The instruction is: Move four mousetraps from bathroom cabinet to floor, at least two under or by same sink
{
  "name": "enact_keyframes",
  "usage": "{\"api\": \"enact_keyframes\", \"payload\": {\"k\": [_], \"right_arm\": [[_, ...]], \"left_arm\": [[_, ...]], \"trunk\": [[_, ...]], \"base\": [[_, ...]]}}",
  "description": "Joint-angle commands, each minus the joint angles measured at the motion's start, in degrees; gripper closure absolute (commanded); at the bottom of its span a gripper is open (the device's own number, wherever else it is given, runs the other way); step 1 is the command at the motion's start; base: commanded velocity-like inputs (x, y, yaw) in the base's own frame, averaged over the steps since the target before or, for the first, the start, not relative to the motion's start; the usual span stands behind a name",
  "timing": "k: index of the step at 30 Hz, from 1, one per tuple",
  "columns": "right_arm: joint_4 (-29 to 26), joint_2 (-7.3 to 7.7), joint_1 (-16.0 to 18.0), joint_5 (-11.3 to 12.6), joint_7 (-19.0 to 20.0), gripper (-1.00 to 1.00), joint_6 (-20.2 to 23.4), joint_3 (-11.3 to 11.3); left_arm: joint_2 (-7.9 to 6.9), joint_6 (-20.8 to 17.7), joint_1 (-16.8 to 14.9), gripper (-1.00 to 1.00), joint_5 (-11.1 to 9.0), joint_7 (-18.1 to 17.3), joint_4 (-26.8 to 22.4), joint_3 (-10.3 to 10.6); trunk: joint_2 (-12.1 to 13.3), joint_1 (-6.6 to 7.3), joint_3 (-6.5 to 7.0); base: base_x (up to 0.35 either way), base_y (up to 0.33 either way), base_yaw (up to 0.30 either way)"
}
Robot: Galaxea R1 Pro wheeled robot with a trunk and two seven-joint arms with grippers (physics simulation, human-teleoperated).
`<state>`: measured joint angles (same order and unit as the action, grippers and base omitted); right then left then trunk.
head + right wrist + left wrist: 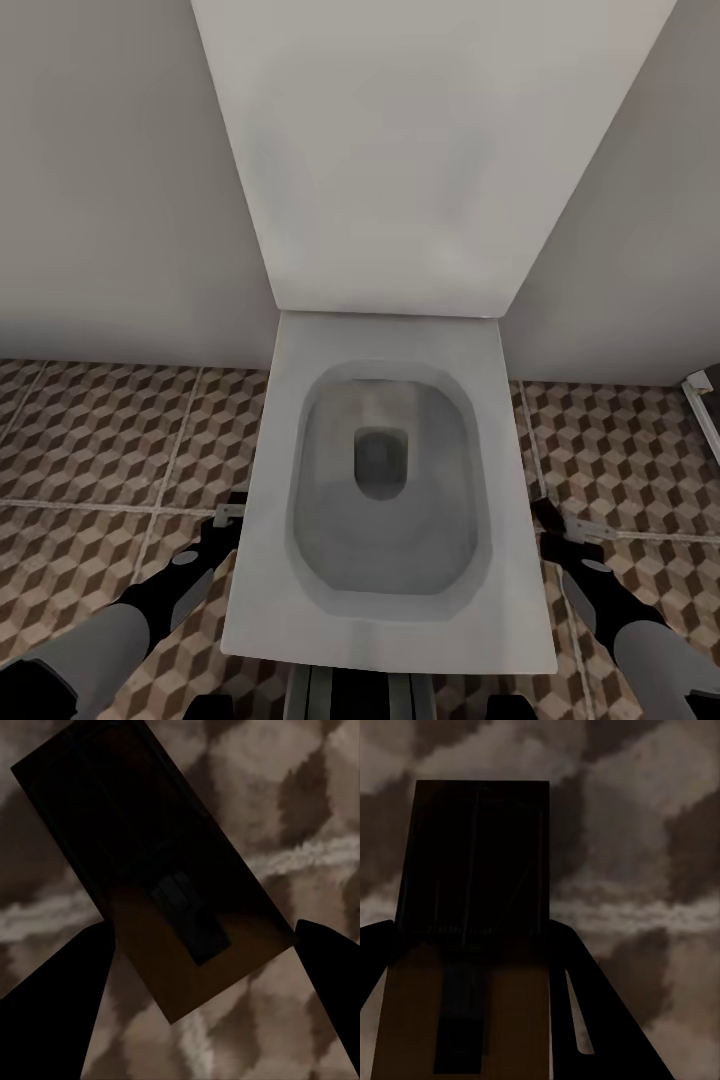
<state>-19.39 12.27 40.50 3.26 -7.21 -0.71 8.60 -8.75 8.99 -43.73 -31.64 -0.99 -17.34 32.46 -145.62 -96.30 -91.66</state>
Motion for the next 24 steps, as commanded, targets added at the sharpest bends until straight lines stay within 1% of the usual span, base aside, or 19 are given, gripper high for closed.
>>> {"api": "enact_keyframes", "payload": {"k": [1, 10, 24], "right_arm": [[0.0, -0.04, 0.0, 0.3, -0.1, 1.00, -0.1, 0.0], [0.1, -0.59, 0.0, 0.3, -0.1, 1.00, -0.1, -0.1], [0.1, -0.67, 0.0, 0.2, -0.1, 1.00, -0.2, -0.1]], "left_arm": [[-0.04, 0.2, 0.0, 1.00, -0.4, -0.1, 0.0, 0.4], [-0.10, 0.2, 0.0, 1.00, -0.5, -0.1, 0.0, 0.4], [-0.58, 0.9, 0.0, 1.00, -0.4, 0.3, 0.0, 0.3]], "trunk": [[0.0, 0.01, -0.03], [0.0, 0.01, -0.03], [0.0, 0.01, -0.03]], "base": [[0.000, 0.000, 0.000], [0.000, 0.000, 0.000], [0.000, 0.000, 0.000]]}}
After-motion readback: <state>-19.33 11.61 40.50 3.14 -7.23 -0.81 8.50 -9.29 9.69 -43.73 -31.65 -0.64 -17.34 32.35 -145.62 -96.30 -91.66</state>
